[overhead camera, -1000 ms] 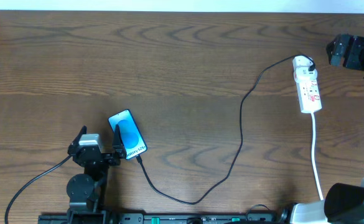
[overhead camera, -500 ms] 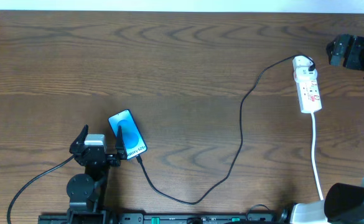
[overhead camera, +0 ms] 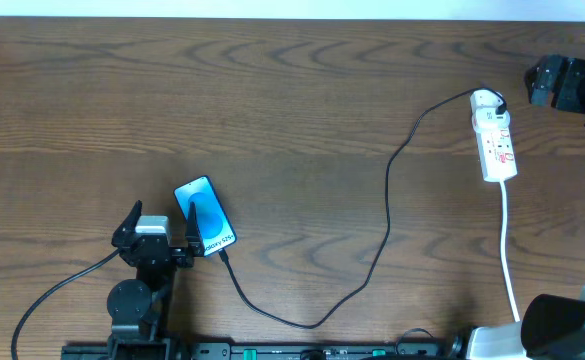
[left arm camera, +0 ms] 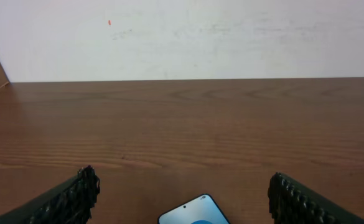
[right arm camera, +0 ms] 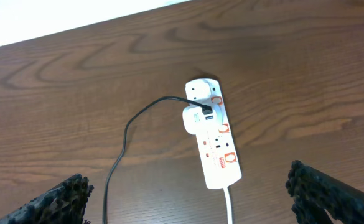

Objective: Plug charger to phone and switch on socket

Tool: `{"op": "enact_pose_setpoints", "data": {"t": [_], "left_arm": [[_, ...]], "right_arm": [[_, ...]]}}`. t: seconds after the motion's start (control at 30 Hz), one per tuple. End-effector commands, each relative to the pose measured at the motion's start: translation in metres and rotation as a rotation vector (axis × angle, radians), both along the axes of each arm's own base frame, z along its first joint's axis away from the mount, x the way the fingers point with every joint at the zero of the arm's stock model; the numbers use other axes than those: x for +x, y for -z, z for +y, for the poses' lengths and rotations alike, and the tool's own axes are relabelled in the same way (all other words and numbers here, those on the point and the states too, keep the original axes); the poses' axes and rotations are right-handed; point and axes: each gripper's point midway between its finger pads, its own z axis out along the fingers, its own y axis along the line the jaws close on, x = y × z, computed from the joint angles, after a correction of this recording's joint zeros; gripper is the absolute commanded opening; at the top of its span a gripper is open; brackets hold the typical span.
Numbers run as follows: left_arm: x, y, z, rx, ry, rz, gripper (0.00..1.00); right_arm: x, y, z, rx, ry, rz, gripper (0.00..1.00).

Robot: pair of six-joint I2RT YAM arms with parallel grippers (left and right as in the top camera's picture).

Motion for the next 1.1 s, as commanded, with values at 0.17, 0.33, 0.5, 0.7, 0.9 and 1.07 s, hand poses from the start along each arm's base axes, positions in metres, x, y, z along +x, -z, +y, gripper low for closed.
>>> {"op": "enact_pose_setpoints", "data": {"t": [0.17, 0.33, 0.5, 0.7, 0.9, 1.07], "left_arm": [[-0.001, 0.015, -0.003, -0.003, 0.019, 0.046, 0.89], [-0.001, 0.015, -0.003, -0.003, 0.019, 0.046, 0.89], [-0.001, 0.015, -0.003, -0.003, 0.019, 0.046, 0.89], [-0.001, 0.015, -0.003, -0.003, 0.019, 0.046, 0.89], [-0.001, 0.015, -0.003, -0.003, 0.019, 0.046, 0.89], [-0.001, 0.015, -0.003, -0.003, 0.019, 0.046, 0.89]], "right_arm": [[0.0, -0.001, 0.001, 0.006, 0.005, -0.002, 0.99], [0.0, -0.001, 0.001, 0.006, 0.005, -0.002, 0.99], [0.0, -0.001, 0.001, 0.006, 0.005, -0.002, 0.99], [0.0, -0.001, 0.001, 0.006, 0.005, -0.001, 0.99], [0.0, 0.0, 0.001, 0.007, 0.005, -0.001, 0.99], [0.001, -0.001, -0.009, -0.08, -0.008, 0.001, 0.99]]}}
